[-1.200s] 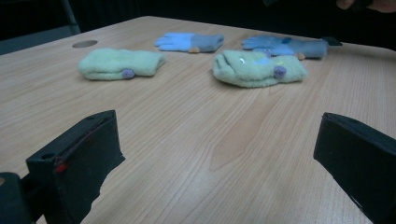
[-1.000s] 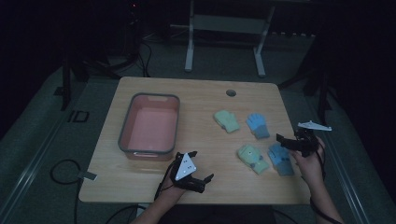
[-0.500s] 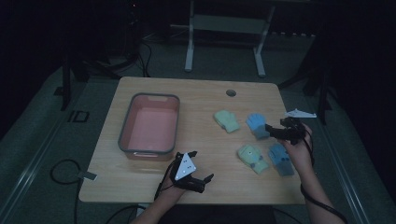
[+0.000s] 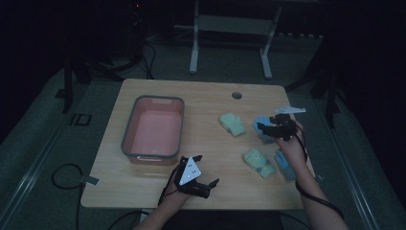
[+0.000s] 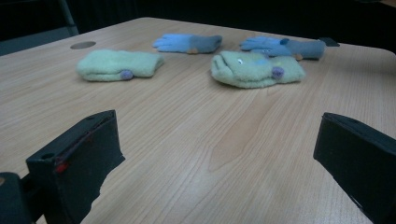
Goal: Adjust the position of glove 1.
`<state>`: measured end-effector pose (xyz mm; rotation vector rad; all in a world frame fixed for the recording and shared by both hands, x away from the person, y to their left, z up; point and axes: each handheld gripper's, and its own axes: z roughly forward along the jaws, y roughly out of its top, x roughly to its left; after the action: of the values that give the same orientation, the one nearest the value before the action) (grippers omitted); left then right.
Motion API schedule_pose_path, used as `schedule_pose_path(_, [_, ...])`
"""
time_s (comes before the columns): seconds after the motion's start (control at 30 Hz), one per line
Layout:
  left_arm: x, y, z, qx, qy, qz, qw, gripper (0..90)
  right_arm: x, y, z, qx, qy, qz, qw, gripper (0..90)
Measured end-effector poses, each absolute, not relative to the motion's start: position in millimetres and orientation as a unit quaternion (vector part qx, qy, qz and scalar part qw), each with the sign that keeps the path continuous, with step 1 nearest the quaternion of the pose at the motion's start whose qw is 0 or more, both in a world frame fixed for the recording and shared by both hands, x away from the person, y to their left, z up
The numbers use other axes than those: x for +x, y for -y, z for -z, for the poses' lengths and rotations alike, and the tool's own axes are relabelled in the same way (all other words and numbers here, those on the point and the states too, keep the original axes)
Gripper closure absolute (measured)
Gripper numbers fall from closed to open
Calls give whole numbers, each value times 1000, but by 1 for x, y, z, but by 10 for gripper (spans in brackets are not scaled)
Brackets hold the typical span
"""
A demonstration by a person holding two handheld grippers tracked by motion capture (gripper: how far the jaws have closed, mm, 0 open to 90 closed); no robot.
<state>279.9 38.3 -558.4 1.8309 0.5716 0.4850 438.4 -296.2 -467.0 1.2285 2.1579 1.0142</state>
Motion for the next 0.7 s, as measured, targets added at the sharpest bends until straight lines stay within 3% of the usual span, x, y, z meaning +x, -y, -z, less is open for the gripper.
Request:
schedule_pose_path(0.2, [280,-38,558,773,-240,-204,550,6,450,274,471,418,-806,-359,217,476])
schedule_pose_path(0.23, [280,-38,558,773,-240,-204,550,6,455,267,473,409,-814,-356,208,531])
schedule_pose_path(0.7, [279,-38,559,772,-238,-209,551,6,490,231,497,378,-843,-345,166,589])
